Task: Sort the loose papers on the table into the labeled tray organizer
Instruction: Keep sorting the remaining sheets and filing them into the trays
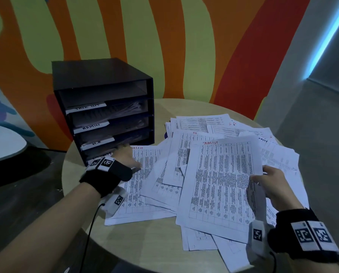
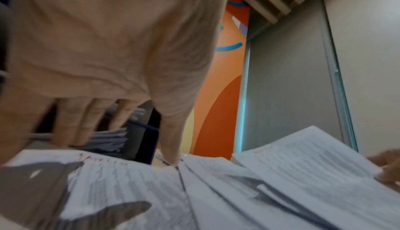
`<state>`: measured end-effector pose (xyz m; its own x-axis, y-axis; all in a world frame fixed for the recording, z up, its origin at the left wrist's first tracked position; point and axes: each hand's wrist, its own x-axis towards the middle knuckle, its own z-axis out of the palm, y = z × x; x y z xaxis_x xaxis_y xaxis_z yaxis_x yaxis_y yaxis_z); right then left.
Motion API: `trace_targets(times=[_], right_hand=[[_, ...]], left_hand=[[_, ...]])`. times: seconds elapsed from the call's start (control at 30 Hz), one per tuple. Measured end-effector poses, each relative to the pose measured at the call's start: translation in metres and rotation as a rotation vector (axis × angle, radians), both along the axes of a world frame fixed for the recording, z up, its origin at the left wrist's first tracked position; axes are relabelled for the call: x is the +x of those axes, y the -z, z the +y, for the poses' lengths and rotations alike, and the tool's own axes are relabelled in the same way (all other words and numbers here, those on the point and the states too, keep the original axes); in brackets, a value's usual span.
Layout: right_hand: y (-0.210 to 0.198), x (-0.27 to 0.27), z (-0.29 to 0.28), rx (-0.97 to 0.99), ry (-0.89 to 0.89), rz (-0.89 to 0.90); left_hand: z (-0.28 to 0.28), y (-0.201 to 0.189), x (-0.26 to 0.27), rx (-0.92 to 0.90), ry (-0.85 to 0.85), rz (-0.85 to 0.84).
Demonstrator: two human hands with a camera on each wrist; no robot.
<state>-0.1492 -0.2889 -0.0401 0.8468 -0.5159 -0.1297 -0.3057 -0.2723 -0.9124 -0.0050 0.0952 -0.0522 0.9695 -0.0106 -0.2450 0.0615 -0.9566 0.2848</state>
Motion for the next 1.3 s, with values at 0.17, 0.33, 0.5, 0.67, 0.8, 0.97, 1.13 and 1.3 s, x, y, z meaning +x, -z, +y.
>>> trace_targets(times=[0.17,0.33,0.5,0.67,0.8,0.97,1.13,1.3], right_hand=[[0.000,0.001,0.001,0.010,0.002,-0.007],[0.000,0.002,0.003,0.018,-0.002,-0.006],[0.003,0.003,0.002,0.012,-0.007,-0.004],[0.004,0.004,0.003,0.009,-0.020,-0.006],[0.007,0.004,0.002,0.011,-0.022,0.001],[0.005,0.004,0.001,0.023,-0.025,-0.007],[0.000,0.001,0.009,0.037,-0.042,-0.016],[-0.001,0.000,0.011,0.042,-0.045,-0.018]], left_hand=[[0.012,0.014,0.008,0.053,-0.135,0.033],[0.005,0.006,0.006,0.071,-0.171,0.055],[0.005,0.006,0.009,-0.040,-0.258,0.040],[0.000,0.010,0.006,-0.071,-0.302,0.002],[-0.007,-0.001,0.000,-0.100,-0.356,0.013],[-0.004,-0.005,-0.012,-0.353,-0.404,-0.150],[-0.004,-0.018,-0.024,-0.653,-0.353,0.031],[-0.003,-0.027,-0.023,-0.517,-0.119,-0.024]])
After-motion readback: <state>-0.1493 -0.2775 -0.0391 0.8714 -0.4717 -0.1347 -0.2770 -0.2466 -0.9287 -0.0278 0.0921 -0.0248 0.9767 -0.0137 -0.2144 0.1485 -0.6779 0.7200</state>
